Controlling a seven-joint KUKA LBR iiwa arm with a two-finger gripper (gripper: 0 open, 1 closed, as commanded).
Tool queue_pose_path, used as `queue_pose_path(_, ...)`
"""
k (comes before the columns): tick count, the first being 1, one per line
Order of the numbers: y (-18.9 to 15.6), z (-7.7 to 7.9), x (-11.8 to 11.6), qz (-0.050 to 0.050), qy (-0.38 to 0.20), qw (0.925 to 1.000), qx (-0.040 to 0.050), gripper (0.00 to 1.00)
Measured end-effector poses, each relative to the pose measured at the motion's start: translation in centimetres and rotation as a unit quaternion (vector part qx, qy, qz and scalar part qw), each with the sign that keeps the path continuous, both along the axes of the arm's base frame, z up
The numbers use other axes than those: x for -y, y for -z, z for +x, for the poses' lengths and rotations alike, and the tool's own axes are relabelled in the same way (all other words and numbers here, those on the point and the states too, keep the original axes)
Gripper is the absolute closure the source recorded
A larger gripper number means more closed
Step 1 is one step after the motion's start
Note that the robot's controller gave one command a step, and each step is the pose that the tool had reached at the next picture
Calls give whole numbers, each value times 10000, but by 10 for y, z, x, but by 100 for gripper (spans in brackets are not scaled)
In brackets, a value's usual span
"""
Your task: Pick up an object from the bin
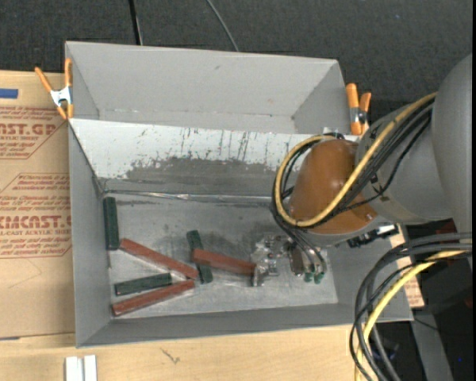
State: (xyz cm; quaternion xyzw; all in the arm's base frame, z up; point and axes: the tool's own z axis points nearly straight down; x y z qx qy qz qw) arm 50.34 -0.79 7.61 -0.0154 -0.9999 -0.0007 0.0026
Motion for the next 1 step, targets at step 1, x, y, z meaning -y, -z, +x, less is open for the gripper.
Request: queue_pose_path(1,-189,22,14,-11,-210,9998,70,100)
